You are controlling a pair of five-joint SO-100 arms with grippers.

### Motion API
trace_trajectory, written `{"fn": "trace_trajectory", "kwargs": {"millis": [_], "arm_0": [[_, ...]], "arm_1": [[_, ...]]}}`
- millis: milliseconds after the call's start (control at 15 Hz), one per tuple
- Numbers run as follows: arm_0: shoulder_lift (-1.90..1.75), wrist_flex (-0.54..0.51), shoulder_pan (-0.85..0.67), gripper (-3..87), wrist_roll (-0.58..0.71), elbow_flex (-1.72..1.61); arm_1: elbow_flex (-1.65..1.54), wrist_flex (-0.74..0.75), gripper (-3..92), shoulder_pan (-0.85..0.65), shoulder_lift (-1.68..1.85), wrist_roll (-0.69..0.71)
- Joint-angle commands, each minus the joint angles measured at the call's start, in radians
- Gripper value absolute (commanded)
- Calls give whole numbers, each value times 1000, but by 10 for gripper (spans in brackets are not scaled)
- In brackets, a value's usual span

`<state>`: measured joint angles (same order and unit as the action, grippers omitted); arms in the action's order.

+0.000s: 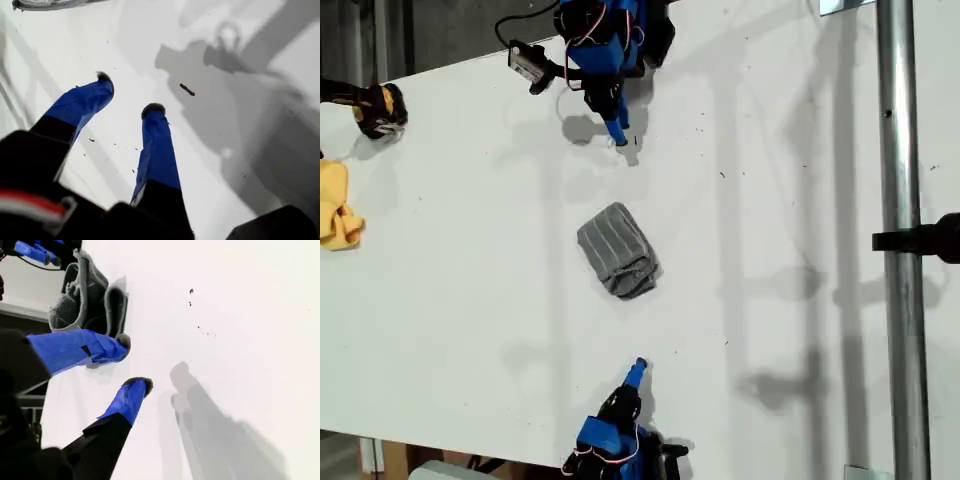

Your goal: Grasp corners of a towel and fold twice.

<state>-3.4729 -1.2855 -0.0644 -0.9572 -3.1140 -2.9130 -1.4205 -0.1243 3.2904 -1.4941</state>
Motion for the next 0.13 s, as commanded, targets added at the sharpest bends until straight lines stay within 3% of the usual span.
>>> {"fn": "trace_trajectory", "kwargs": {"millis": [0,67], "arm_0": [[-3,-3,-9,121,8,-6],[-3,-3,-9,121,8,-6]], "arm_1": [[20,-8,176,8,-5,-8],[20,-8,176,8,-5,-8]]}}
